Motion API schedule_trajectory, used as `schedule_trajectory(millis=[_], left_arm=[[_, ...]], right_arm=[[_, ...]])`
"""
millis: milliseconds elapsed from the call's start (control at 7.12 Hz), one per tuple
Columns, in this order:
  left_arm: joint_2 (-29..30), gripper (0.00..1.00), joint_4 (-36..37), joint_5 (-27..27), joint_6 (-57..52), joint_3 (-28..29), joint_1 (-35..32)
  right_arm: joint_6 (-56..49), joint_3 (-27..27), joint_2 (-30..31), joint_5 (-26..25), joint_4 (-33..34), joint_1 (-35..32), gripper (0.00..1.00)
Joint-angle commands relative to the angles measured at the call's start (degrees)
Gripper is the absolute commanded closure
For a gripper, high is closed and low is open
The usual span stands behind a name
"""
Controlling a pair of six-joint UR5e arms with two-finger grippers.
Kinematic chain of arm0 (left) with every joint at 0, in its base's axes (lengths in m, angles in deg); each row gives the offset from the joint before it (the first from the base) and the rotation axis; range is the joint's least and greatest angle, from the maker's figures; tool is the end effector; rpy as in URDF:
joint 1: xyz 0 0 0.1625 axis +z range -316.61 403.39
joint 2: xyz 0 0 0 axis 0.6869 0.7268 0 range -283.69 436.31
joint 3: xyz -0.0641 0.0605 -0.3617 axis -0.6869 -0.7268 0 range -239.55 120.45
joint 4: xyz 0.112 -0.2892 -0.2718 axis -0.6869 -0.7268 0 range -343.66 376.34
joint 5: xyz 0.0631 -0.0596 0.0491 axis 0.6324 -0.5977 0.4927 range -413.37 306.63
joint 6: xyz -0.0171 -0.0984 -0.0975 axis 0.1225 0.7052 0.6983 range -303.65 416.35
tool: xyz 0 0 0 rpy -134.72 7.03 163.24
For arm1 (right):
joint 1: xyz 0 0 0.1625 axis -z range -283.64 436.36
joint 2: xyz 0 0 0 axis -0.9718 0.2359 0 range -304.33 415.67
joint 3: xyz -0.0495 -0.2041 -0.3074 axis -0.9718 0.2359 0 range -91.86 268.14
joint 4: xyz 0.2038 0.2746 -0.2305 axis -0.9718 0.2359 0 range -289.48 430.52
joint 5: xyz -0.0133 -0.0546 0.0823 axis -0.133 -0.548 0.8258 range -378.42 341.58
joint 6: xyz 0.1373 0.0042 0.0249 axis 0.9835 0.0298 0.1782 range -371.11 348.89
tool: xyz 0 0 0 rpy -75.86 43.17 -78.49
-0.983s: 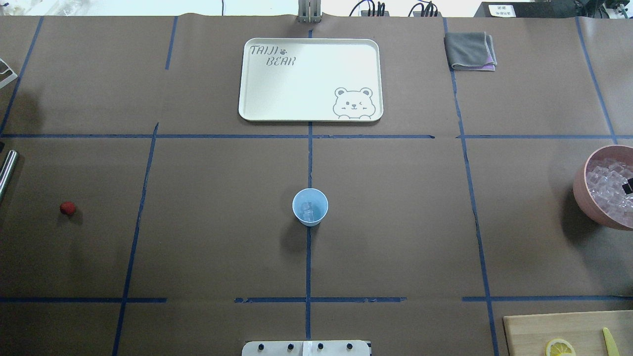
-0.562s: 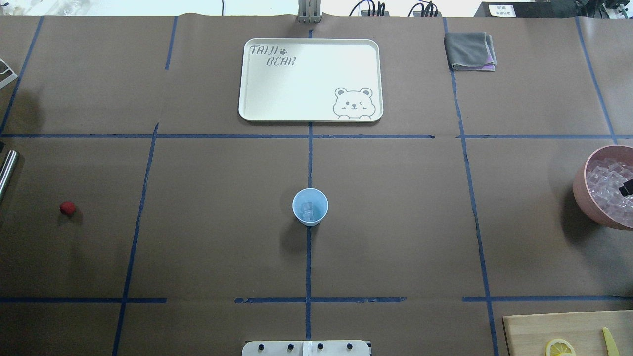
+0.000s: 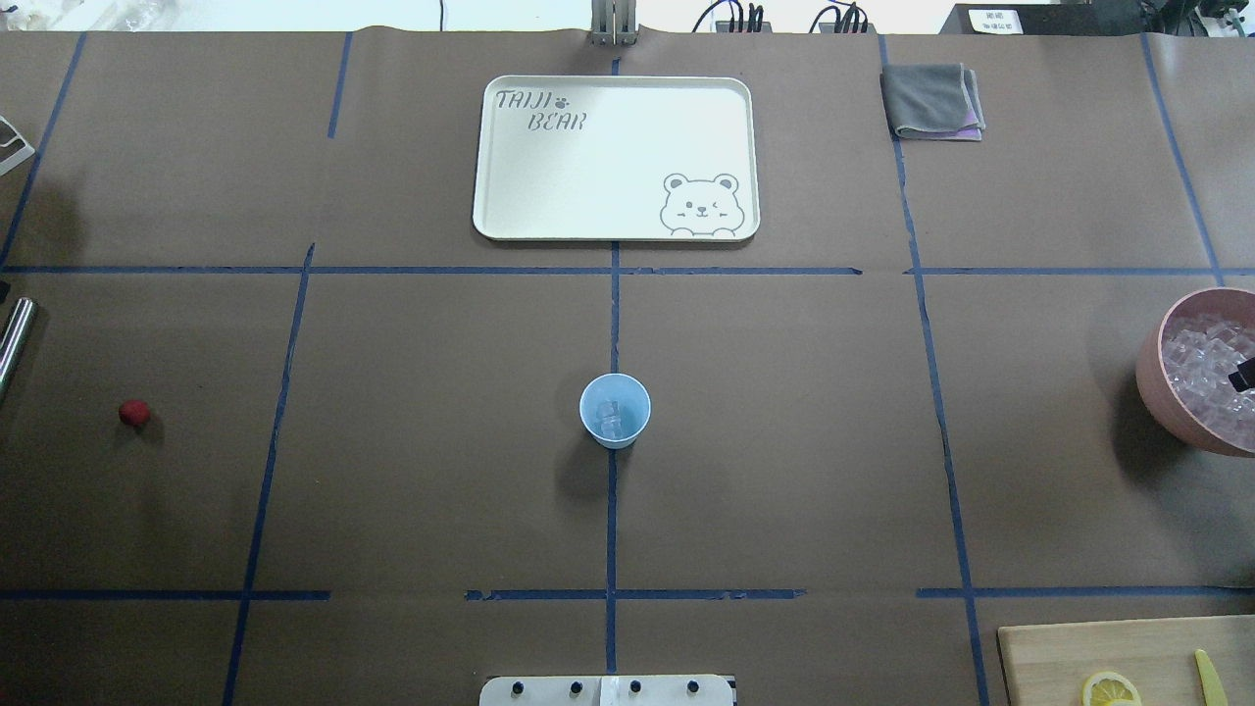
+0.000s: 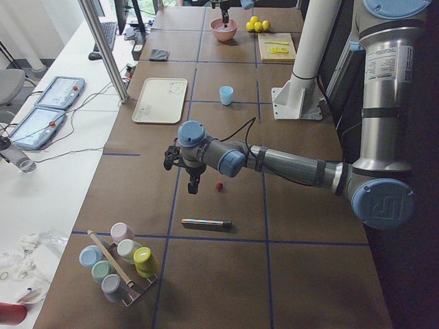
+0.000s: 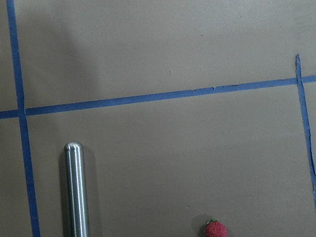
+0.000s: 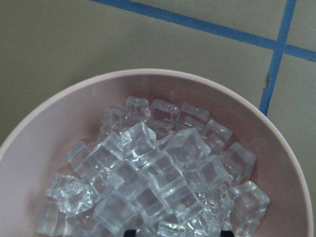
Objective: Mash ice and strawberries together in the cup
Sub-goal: 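Lower the right gripper into the bowl and close on an ice cube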
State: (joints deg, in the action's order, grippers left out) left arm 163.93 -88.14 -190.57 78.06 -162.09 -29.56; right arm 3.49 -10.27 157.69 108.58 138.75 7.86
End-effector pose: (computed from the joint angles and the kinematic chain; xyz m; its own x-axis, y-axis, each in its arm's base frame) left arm 0.1168 -0.4860 0.5102 0.6188 0.1353 -0.7738 -0.0406 0.9892 0.1405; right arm -0.1160 -0.4286 0.6261 0.7404 -0.2293 0.6319 0.1670 0.9733 0.1574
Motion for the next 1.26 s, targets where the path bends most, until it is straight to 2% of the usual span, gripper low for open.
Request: schedule_trajectory(millis=[0, 421, 562, 702, 843, 983, 1124], left_arm=[[0.0, 0.00, 0.1, -0.1, 0.0, 0.0, 0.0], [0.0, 0.00, 0.1, -0.1, 0.0, 0.0, 0.0], [0.0, 0.00, 0.1, -0.2, 0.0, -0.1, 0.0], [0.0, 0.00, 0.1, -0.2, 0.0, -0.1, -0.1], [0.0, 0.00, 0.1, -0.2, 0.0, -0.1, 0.0], [0.0, 0.00, 0.1, -0.2, 0.1, -0.2, 0.0], [0.0, 0.00, 0.1, -0.1, 0.0, -0.1, 0.0]], right_arm=[[0.0, 0.1, 0.2, 0.0, 0.1, 0.4, 0.38], [0.0, 0.2, 0.3, 0.4, 0.2, 0.8, 0.40], [0.0, 0.2, 0.3, 0.4, 0.2, 0.8, 0.44], [0.0, 0.2, 0.3, 0.4, 0.1, 0.8, 0.62], [0.0, 0.1, 0.3, 0.4, -0.1, 0.8, 0.84], [0.0, 0.0, 0.1, 0.3, -0.1, 0.8, 0.97], [0.0, -0.4, 0.0, 0.3, 0.0, 0.7, 0.99]])
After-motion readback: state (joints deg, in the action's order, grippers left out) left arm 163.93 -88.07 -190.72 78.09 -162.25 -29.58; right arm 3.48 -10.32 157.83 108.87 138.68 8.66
